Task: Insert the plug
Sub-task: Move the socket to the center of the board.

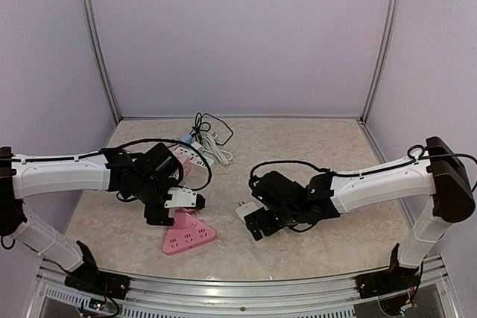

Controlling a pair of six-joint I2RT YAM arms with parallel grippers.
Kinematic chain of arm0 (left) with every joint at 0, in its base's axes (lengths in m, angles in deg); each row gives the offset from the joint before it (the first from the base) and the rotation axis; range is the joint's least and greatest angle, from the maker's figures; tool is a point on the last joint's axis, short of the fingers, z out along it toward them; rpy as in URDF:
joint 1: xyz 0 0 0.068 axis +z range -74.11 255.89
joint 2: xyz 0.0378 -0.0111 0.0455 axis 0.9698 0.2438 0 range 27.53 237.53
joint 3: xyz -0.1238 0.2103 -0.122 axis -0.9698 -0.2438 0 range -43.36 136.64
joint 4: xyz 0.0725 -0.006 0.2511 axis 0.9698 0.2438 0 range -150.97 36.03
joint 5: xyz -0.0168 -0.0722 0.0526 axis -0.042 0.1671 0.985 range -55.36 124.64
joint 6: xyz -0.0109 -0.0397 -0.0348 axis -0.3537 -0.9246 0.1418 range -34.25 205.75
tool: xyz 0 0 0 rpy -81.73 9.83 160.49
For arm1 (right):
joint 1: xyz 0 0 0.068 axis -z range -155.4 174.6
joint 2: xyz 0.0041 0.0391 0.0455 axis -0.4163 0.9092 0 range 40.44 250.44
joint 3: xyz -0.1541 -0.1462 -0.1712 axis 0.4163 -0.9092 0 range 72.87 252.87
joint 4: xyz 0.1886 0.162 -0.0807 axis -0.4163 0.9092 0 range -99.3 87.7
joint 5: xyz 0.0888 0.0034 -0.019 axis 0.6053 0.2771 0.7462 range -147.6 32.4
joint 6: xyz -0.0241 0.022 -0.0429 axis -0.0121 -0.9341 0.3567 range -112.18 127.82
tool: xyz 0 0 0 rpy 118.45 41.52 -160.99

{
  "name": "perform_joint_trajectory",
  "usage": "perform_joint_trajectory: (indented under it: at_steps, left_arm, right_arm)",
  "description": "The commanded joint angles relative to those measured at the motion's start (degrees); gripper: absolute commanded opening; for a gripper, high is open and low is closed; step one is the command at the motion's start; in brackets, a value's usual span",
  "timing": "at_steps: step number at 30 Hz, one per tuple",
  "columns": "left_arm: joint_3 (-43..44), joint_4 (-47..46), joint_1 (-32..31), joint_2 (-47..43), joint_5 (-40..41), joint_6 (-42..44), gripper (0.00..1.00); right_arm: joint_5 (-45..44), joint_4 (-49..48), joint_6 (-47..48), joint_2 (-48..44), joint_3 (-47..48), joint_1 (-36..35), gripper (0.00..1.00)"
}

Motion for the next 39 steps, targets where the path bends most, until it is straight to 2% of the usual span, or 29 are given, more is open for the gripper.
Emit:
perform_joint_trajectory:
  at_steps: [1,4,7,10,16,19,21,25,28,36,39]
  left_arm:
    - [6.8,7.0,-4.3,5.1,-9.5,-7.0,0.82]
    - [10.2,10.6,-4.5,6.4,-15.6,-7.3,0.85]
    - [11.1,12.4,-0.2,2.8,-19.4,-6.7,0.86]
    - [11.5,12.6,10.9,-3.0,-24.3,-7.7,0.87]
    - [7.9,8.5,37.7,-14.4,-31.4,-14.7,0.94]
    - [3.9,4.3,45.2,-19.4,-31.8,-18.4,0.97]
    - [1.1,2.5,47.4,-21.3,-31.3,-20.3,0.98]
    - [-2.0,1.5,47.8,-22.5,-31.9,-20.3,0.98]
    - [-1.6,1.9,47.9,-22.6,-32.7,-20.2,0.98]
    - [-2.0,3.5,47.8,-23.7,-38.4,-18.4,0.98]
    - [-2.0,3.8,47.8,-24.4,-39.1,-18.2,0.98]
  right_arm:
    - [-3.5,0.8,-7.1,-2.2,-2.2,-1.6,1.00]
    - [-4.8,-1.1,-9.4,-3.1,-2.2,-2.8,1.00]
    - [-6.1,-4.5,-9.8,-1.8,0.4,-4.0,0.99]
    - [-6.2,-5.9,-5.8,4.1,9.1,-4.8,0.99]
    - [-2.3,1.0,-2.7,21.7,31.2,-5.0,0.99]
    - [-0.8,1.0,-1.5,29.2,41.9,-5.4,0.97]
    - [-0.9,2.3,-0.5,34.7,49.3,-5.7,0.95]
    - [-3.4,9.5,2.6,46.2,66.7,-7.0,0.93]
    - [-4.4,15.3,3.2,52.4,74.2,-7.4,0.92]
    - [-7.5,21.9,3.4,49.6,68.2,-8.7,0.87]
    - [-5.6,23.5,6.7,48.4,67.2,-10.0,0.80]
